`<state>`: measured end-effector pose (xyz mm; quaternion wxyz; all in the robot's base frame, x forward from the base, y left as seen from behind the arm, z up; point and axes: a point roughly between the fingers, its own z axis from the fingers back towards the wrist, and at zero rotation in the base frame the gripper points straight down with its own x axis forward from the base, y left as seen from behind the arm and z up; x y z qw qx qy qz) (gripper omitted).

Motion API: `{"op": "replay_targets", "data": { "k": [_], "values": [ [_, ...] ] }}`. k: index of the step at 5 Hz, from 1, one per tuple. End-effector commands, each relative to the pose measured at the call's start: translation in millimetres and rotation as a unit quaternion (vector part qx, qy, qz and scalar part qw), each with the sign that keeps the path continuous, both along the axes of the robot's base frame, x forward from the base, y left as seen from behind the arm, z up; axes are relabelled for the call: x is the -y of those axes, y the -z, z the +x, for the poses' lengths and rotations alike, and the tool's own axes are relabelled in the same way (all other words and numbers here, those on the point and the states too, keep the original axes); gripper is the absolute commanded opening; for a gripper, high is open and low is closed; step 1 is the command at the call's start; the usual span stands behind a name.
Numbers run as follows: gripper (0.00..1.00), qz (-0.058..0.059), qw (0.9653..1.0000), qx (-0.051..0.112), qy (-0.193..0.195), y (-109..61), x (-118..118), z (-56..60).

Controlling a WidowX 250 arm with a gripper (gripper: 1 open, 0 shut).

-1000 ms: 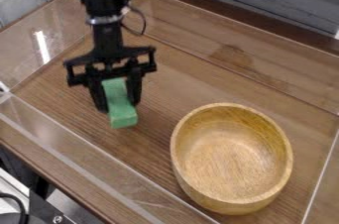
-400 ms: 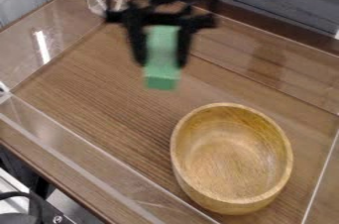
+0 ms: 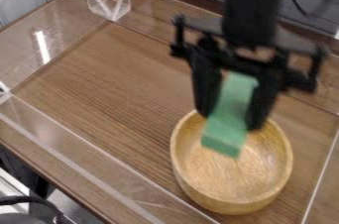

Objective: Put the green block in the brown bowl

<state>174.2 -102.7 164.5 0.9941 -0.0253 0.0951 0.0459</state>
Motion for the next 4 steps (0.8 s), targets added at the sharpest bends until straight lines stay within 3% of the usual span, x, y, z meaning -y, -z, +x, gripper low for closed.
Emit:
{"op": "replay_targets", "data": {
  "k": [1,2,4],
  "values": [
    [0.0,-0.005,0.9993,0.035,0.009,9.2,25,2.0],
    [0.0,-0.003,0.9986,0.05,0.016,29.6,50,2.9],
    [0.0,-0.01,0.9971,0.064,-0.039,17.9,20,2.8]
  ]
}}
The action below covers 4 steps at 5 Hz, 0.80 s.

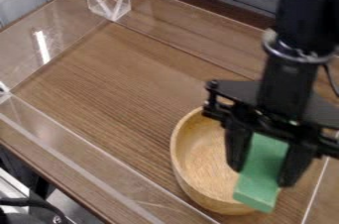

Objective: Put the green block in the brown bowl

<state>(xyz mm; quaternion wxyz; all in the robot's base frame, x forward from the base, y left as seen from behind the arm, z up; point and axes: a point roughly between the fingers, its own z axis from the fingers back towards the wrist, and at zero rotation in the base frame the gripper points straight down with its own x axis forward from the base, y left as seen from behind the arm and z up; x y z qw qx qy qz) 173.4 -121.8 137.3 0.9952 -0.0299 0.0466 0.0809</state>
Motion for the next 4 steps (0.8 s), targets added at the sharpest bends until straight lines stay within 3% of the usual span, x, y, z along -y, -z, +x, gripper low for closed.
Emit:
{"op": "replay_targets", "data": {
  "k": [1,4],
  "values": [
    [0.0,-0.017,0.9996,0.021,-0.011,-5.9,-4.6,3.8],
    [0.0,-0.032,0.9989,0.028,-0.019,0.1,-11.5,5.0]
  ]
}}
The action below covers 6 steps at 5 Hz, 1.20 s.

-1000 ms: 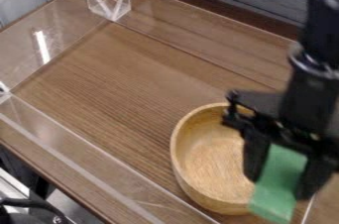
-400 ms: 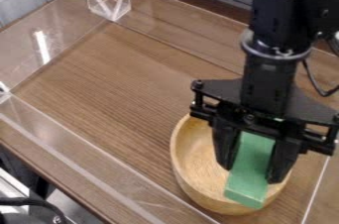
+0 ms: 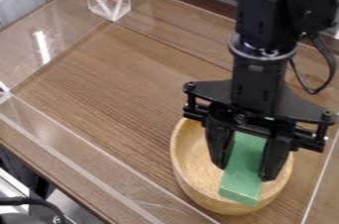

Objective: Put the green block in the brown bowl

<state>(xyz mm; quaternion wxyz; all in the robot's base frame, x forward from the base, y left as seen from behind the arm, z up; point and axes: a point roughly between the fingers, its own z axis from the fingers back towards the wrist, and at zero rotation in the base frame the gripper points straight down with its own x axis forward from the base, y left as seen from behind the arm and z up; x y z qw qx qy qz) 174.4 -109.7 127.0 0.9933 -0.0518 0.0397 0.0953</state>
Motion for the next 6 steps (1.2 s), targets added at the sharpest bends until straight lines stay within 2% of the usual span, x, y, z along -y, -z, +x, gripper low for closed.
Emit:
{"op": "replay_targets", "data": {
  "k": [1,6],
  "values": [
    [0.0,-0.016,0.9996,0.021,-0.005,-8.3,-0.8,4.9],
    [0.0,-0.036,0.999,0.022,-0.013,-7.8,-7.1,9.0]
  ]
}}
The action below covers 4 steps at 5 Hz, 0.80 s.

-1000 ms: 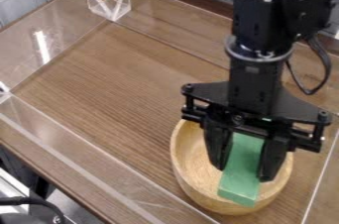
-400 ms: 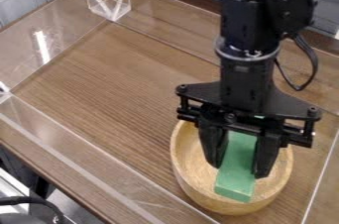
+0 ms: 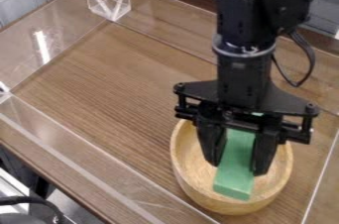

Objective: Put the green block in the brown bowl

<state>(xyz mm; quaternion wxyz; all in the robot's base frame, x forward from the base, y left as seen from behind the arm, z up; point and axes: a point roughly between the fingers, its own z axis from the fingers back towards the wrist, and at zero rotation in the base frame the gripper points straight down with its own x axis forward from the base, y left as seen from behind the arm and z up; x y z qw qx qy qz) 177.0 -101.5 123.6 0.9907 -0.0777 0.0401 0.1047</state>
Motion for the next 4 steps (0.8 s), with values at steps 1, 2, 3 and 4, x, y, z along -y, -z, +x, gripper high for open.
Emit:
{"op": "replay_targets", "data": {
  "k": [1,2,3,4],
  "values": [
    [0.0,-0.014,0.9997,0.021,-0.005,-12.3,0.0,7.9],
    [0.0,-0.017,0.9996,0.022,-0.006,-13.0,-0.8,9.4],
    [0.0,-0.021,0.9995,0.023,-0.006,-13.6,-1.8,11.3],
    [0.0,-0.025,0.9994,0.025,-0.006,-13.8,-2.7,13.6]
  ]
}}
